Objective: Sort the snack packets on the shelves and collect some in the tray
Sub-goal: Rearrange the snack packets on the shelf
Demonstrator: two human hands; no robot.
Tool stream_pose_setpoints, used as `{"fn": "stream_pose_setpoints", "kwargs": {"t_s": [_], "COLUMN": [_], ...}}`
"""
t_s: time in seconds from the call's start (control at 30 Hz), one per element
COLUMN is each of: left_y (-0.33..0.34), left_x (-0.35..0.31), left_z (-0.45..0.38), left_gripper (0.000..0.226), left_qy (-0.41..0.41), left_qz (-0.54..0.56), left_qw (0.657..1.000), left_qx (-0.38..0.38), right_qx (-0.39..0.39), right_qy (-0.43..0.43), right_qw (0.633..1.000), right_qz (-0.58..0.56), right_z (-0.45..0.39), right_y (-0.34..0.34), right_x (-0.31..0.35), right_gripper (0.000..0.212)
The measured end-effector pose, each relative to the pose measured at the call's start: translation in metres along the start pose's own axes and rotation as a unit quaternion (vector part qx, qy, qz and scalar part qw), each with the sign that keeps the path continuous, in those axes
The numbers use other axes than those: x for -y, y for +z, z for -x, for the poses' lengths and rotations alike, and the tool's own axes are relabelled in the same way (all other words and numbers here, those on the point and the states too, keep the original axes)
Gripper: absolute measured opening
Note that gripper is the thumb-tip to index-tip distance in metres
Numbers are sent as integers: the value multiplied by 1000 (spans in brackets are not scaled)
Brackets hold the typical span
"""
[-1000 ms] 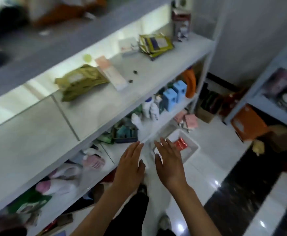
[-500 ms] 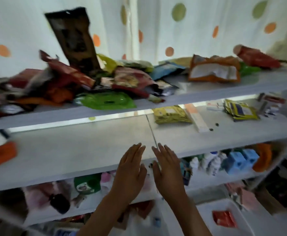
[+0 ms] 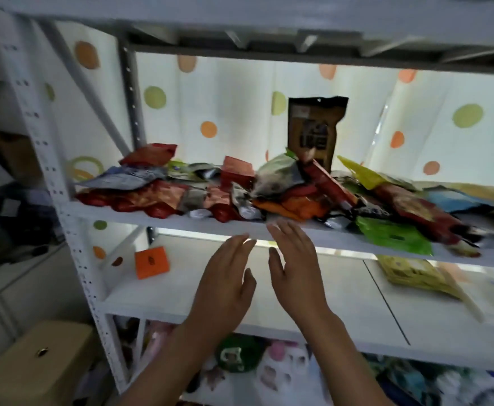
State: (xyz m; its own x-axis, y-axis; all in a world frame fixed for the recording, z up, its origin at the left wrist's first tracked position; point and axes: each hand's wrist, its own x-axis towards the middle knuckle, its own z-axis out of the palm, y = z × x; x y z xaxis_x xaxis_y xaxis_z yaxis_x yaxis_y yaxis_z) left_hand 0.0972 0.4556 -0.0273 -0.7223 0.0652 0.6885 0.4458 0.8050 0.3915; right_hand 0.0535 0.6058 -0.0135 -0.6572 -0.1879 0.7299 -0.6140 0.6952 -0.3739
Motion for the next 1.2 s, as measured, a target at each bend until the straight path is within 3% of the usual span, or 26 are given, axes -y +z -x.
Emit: {"fn": "stream_pose_setpoints", "kwargs": {"t_s": [0.13,0.33,0.5,0.6,0.7,0.97,1.07,1.2], "left_y": [-42,-76,-86,-89,-90,-84,-81,-76], "left_x": [40,70,91,104,114,118,116,117], "left_z": [-20,-46,-55,-59,-61,-53,-51,-51], "left_gripper": [52,52,52,52,51,45,43,41], "left_qy": [-12,-69,-151,-161,-168,-190,-196,-208], "left_qz": [-21,-35,-59,-79,-94,-87,-73,-49], "left_qw": [1000,996,986,983,981,977,977,975], "left_qx": [-15,-38,-40,-31,-24,-38,-51,-57], "right_qx": [15,32,136,217,247,157,96,38], "right_qy": [-34,-83,-106,-92,-105,-133,-141,-89], "right_qw": [999,996,980,960,940,959,972,992], "right_qz": [11,26,94,151,210,195,160,78], "right_z": [-42,-92,-131,-150,-152,-148,-146,-145], "right_y": [32,70,102,123,144,153,149,149], "right_x": [44,58,55,61,63,57,58,63], "right_gripper": [42,45,42,43,45,20,21,19]}}
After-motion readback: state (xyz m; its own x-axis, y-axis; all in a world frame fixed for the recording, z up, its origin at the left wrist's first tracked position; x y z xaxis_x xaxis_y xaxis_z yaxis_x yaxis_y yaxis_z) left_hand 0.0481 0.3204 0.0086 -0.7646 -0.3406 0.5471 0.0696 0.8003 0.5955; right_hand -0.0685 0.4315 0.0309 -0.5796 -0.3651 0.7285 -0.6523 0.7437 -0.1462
